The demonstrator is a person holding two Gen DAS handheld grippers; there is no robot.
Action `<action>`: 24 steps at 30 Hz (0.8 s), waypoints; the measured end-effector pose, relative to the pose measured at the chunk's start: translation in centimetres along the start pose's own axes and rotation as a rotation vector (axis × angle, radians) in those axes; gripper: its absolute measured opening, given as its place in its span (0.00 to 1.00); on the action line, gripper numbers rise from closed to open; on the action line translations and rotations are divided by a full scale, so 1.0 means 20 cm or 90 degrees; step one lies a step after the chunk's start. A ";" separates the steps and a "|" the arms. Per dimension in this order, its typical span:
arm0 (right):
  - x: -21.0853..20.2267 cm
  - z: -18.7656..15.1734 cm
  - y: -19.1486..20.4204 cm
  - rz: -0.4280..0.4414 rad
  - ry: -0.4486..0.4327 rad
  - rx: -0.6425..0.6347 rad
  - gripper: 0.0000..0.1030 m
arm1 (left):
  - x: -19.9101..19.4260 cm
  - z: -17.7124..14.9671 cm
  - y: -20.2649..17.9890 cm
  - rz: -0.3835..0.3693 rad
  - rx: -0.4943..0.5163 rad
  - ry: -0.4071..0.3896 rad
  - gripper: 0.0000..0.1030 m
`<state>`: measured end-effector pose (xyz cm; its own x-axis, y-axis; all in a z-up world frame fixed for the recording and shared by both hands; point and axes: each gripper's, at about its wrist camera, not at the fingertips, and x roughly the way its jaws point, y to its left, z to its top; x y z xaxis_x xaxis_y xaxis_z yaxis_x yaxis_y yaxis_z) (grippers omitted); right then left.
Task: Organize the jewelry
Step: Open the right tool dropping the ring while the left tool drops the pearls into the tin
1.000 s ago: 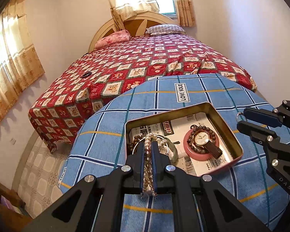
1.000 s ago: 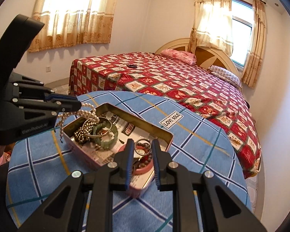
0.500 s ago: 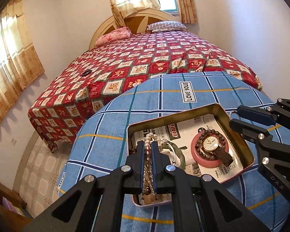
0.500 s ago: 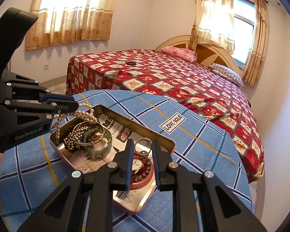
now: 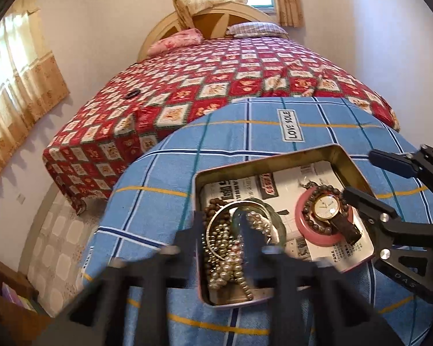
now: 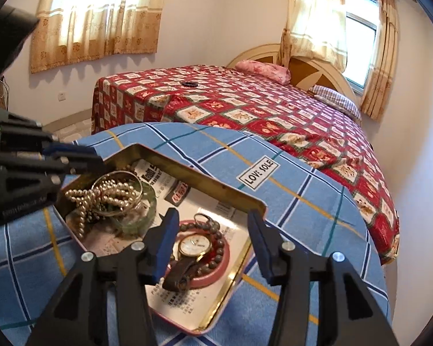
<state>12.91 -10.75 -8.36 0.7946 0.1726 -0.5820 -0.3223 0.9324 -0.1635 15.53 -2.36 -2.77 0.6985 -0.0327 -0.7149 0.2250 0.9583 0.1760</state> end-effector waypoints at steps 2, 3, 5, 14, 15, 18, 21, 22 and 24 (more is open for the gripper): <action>-0.02 0.00 -0.01 -0.011 -0.001 0.004 0.57 | -0.06 -0.01 0.02 0.015 -0.006 -0.029 0.70; -0.03 -0.01 -0.01 -0.017 -0.003 0.006 0.60 | -0.08 -0.02 0.03 0.011 -0.008 -0.035 0.70; -0.07 -0.02 -0.03 -0.028 -0.008 0.013 0.62 | -0.11 -0.03 0.05 0.003 -0.021 -0.035 0.70; -0.18 -0.06 -0.06 -0.039 -0.021 0.036 0.68 | -0.20 -0.12 0.05 0.002 -0.031 -0.039 0.70; -0.19 -0.06 -0.07 -0.040 -0.024 0.039 0.68 | -0.21 -0.12 0.06 0.003 -0.033 -0.041 0.70; -0.23 -0.05 -0.08 -0.043 -0.036 0.047 0.71 | -0.24 -0.14 0.07 0.003 -0.039 -0.046 0.70; -0.25 -0.05 -0.08 -0.047 -0.043 0.046 0.73 | -0.27 -0.15 0.07 0.003 -0.041 -0.050 0.70; -0.26 -0.05 -0.07 -0.049 -0.043 0.045 0.73 | -0.27 -0.15 0.08 0.005 -0.040 -0.050 0.70; -0.26 -0.05 -0.07 -0.048 -0.044 0.045 0.73 | -0.28 -0.15 0.08 0.005 -0.040 -0.050 0.70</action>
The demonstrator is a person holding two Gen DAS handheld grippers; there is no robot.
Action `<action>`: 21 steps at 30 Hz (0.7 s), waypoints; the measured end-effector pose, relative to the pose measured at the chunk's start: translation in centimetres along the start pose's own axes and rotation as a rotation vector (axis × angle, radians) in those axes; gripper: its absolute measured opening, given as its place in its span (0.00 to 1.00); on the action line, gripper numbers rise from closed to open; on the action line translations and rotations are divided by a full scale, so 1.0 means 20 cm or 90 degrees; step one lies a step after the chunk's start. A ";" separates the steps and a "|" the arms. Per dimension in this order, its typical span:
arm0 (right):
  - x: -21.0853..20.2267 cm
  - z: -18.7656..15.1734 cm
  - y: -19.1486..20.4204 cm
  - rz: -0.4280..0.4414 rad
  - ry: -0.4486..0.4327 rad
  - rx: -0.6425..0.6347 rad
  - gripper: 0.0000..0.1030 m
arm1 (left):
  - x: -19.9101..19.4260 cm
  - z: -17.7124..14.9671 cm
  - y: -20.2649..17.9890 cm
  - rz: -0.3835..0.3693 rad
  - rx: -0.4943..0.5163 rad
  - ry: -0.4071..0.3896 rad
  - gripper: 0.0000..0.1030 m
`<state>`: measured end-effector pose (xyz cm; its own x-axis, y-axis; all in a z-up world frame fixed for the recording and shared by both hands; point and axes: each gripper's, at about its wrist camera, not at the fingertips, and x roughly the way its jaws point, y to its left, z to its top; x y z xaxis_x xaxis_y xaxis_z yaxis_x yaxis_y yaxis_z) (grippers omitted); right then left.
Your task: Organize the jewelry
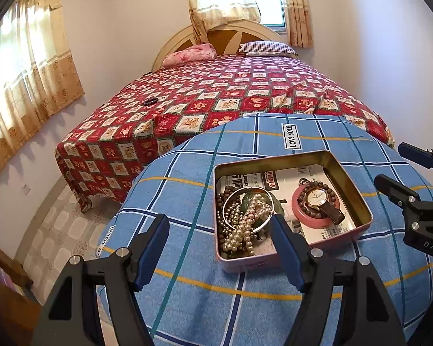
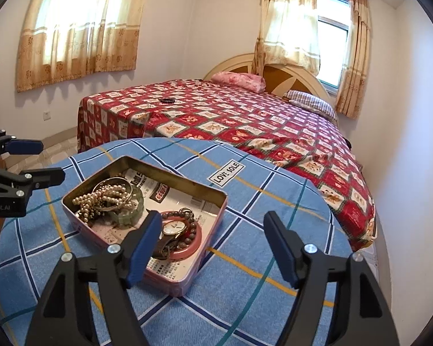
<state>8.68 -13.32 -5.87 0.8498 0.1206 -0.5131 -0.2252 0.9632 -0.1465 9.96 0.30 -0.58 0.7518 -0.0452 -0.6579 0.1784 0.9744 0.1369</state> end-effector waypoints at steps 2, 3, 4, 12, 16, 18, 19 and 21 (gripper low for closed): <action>0.00 0.00 0.00 -0.001 -0.001 -0.001 0.73 | -0.01 0.00 0.00 0.002 -0.002 0.000 0.70; 0.00 0.00 0.00 0.000 -0.001 -0.002 0.73 | -0.01 0.00 0.00 0.001 -0.002 -0.001 0.70; -0.01 0.00 0.00 0.000 -0.002 -0.003 0.74 | -0.02 -0.01 0.00 0.002 -0.003 -0.001 0.70; -0.02 0.00 0.01 -0.003 -0.004 -0.002 0.77 | -0.02 -0.01 0.02 0.006 -0.005 0.004 0.70; -0.03 0.00 0.00 -0.005 -0.005 -0.003 0.77 | -0.01 -0.01 0.02 0.007 -0.005 0.005 0.70; -0.03 0.00 0.00 -0.004 -0.005 -0.004 0.78 | -0.01 -0.01 0.02 0.007 -0.005 0.005 0.70; -0.03 0.00 0.00 -0.005 -0.005 -0.003 0.78 | -0.01 -0.01 0.02 0.007 -0.005 0.005 0.70; -0.03 0.00 0.00 -0.003 -0.005 -0.002 0.78 | -0.01 -0.01 0.02 0.009 -0.004 0.005 0.70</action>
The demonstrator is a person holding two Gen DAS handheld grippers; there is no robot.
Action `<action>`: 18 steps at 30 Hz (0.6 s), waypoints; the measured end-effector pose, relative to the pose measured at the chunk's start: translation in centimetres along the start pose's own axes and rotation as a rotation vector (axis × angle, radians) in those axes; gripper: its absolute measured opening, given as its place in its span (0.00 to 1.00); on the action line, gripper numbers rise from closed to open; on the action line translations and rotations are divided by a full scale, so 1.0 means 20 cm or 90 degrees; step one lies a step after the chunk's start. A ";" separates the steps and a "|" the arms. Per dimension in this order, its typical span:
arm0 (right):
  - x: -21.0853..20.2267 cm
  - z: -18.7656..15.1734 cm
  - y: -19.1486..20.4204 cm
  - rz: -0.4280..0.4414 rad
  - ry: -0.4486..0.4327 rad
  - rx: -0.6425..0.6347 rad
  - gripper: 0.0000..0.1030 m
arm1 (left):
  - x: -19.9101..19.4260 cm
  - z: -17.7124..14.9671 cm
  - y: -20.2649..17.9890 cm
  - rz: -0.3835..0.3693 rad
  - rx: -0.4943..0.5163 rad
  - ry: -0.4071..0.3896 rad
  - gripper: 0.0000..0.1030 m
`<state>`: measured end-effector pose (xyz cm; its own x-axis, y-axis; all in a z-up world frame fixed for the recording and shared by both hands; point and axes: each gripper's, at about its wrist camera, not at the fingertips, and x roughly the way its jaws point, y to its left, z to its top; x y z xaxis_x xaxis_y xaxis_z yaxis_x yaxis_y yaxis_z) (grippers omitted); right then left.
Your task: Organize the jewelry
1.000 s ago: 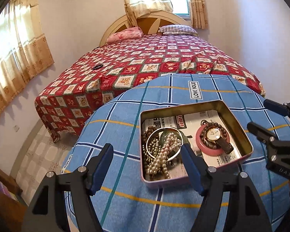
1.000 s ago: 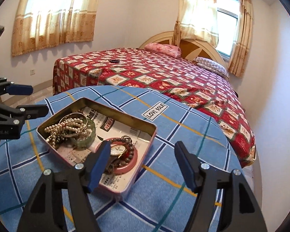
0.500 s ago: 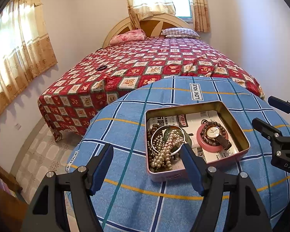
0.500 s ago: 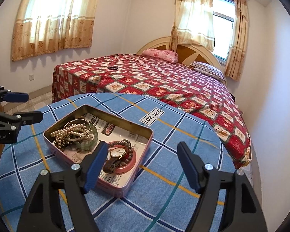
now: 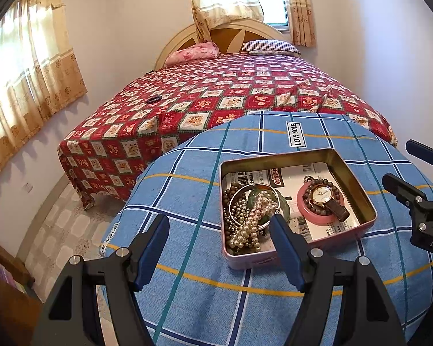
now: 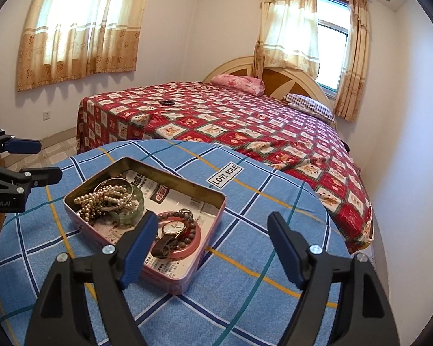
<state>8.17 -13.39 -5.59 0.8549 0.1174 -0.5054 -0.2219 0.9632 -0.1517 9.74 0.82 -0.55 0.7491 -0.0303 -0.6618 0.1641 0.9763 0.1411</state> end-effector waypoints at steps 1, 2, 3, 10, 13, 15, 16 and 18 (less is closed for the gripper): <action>0.00 0.00 0.00 0.000 0.000 0.000 0.78 | 0.00 0.00 0.00 0.000 0.000 0.001 0.70; 0.00 0.00 0.00 -0.001 -0.001 -0.001 0.78 | 0.00 0.00 0.00 -0.001 0.000 0.000 0.70; 0.00 0.00 0.00 -0.001 -0.001 0.000 0.79 | 0.01 0.00 0.00 0.000 0.000 0.000 0.70; 0.00 0.00 -0.01 -0.001 -0.002 -0.001 0.81 | 0.01 0.00 0.00 0.004 0.000 0.004 0.70; -0.01 0.00 0.00 -0.003 -0.004 -0.003 0.84 | 0.01 0.00 0.00 0.004 0.000 0.004 0.70; 0.00 0.00 -0.01 -0.005 -0.006 -0.004 0.85 | 0.01 0.00 0.00 0.000 0.000 0.007 0.70; 0.00 0.01 -0.01 -0.005 -0.005 -0.004 0.85 | 0.02 0.00 0.00 -0.001 0.001 0.007 0.70; 0.00 0.01 -0.02 -0.006 -0.006 -0.004 0.85 | 0.02 -0.01 0.01 0.002 0.001 0.007 0.70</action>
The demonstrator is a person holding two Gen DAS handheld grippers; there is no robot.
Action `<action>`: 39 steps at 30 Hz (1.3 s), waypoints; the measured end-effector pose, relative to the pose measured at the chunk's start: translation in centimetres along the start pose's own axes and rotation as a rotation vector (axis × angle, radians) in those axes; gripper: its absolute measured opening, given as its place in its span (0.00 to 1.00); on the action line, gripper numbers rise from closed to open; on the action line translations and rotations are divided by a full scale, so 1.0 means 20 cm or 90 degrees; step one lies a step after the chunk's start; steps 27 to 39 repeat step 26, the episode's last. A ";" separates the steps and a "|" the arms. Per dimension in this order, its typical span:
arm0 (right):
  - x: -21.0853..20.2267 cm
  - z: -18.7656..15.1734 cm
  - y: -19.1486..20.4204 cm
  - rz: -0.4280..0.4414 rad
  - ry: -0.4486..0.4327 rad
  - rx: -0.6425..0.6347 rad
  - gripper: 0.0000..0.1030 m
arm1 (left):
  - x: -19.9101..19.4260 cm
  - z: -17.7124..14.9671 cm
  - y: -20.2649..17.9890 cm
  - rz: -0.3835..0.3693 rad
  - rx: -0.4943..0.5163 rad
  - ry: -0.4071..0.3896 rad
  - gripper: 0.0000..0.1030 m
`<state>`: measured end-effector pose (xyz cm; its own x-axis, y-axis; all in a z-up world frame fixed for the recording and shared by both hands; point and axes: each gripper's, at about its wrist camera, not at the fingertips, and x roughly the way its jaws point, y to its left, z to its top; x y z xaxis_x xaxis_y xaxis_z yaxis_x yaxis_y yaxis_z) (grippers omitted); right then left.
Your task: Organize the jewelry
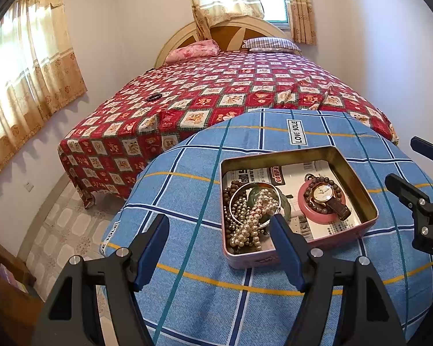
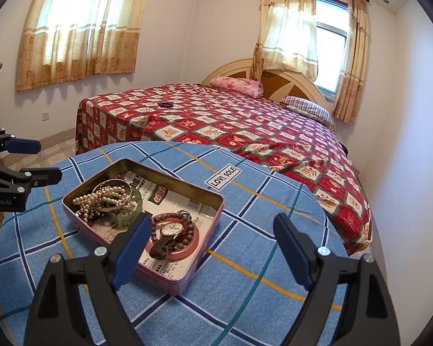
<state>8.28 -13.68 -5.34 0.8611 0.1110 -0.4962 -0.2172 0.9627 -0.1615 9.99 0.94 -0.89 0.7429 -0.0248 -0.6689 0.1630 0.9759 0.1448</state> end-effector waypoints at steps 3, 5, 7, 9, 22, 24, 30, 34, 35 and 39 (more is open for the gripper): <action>0.00 0.00 -0.01 -0.003 -0.001 0.000 0.85 | 0.00 0.00 0.00 -0.002 -0.002 -0.002 0.70; 0.00 0.00 -0.02 -0.005 -0.003 0.001 0.85 | 0.00 0.00 0.00 -0.004 -0.004 -0.002 0.70; 0.00 0.00 -0.03 -0.007 -0.003 0.000 0.85 | 0.00 0.00 -0.01 -0.004 -0.003 -0.001 0.70; 0.00 0.00 -0.03 -0.007 -0.004 0.000 0.85 | 0.00 0.00 -0.01 -0.002 -0.002 0.000 0.70; 0.02 -0.01 -0.05 -0.014 0.000 -0.003 0.86 | 0.00 0.00 -0.01 0.027 0.003 -0.006 0.71; 0.03 -0.02 -0.05 -0.015 0.001 -0.004 0.88 | 0.00 0.00 -0.01 0.027 0.005 -0.008 0.71; 0.04 -0.03 -0.05 -0.025 0.007 -0.008 0.90 | 0.00 0.00 -0.01 0.031 0.007 -0.007 0.71; 0.04 -0.03 -0.05 -0.025 0.007 -0.008 0.90 | 0.00 0.00 -0.01 0.031 0.007 -0.007 0.71; 0.04 -0.03 -0.05 -0.025 0.007 -0.008 0.90 | 0.00 0.00 -0.01 0.031 0.007 -0.007 0.71; 0.04 -0.03 -0.05 -0.025 0.007 -0.008 0.90 | 0.00 0.00 -0.01 0.031 0.007 -0.007 0.71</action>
